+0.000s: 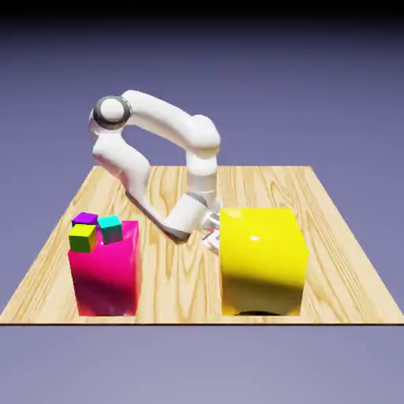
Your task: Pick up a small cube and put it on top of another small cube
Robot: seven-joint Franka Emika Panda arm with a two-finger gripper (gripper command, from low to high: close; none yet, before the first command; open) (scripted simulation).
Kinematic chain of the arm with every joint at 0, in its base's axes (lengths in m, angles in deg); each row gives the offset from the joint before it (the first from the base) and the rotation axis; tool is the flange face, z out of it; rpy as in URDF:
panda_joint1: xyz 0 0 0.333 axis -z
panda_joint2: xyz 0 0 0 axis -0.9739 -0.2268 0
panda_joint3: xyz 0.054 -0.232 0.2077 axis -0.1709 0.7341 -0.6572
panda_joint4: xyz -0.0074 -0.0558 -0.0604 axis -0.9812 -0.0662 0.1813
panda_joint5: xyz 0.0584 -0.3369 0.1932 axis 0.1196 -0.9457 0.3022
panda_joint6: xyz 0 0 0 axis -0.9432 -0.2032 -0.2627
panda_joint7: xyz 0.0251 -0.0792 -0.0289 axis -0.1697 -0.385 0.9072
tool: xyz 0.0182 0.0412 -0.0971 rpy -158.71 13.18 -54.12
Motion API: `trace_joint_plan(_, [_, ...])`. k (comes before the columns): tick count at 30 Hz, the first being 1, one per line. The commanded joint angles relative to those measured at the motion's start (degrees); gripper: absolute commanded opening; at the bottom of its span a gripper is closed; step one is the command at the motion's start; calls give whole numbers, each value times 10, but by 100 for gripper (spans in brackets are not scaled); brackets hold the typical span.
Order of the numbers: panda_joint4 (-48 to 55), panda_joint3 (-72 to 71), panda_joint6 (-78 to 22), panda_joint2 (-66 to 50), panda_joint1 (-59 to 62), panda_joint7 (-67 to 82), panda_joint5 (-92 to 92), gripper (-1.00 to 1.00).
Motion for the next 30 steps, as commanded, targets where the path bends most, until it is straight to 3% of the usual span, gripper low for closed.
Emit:
trace_joint_plan(1, [-13, -2, -3, 21, 15, -20, -22, -100])
trace_joint_plan(6, [-58, -5, -31, 119, 74, -84, -128, -100])
trace_joint_plan(15, [31, 80, -217, 306, -36, -115, -299, -100])
trace_joint_plan(30, [288, 272, -569, 572, -296, -291, -537, -100])
